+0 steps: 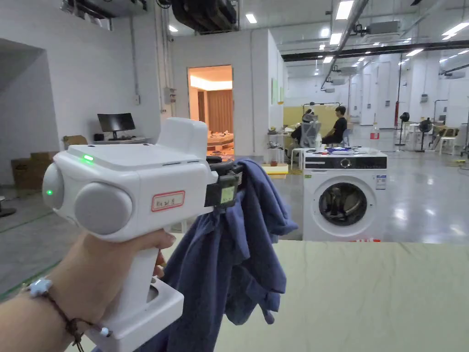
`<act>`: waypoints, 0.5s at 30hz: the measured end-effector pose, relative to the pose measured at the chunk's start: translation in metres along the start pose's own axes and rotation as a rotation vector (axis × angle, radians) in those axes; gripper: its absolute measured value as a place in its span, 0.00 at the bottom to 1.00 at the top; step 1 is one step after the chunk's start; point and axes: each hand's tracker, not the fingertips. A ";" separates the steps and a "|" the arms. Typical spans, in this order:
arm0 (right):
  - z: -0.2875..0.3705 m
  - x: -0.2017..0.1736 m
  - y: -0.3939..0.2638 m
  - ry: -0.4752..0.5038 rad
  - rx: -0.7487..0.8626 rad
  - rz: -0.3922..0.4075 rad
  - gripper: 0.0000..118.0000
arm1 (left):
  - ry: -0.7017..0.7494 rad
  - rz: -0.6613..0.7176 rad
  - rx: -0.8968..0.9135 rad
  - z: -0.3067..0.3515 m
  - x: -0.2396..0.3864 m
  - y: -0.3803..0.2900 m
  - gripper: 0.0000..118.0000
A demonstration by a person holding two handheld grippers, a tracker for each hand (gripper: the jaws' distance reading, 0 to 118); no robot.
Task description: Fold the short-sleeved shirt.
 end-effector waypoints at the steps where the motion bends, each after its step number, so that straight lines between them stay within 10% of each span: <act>1: 0.005 0.005 0.002 -0.015 0.007 -0.003 0.00 | -0.027 -0.005 -0.013 -0.011 0.014 -0.002 0.00; 15: 0.032 0.051 -0.025 -0.156 -0.064 -0.022 0.00 | -0.171 0.418 -0.785 -0.161 0.123 -0.290 0.03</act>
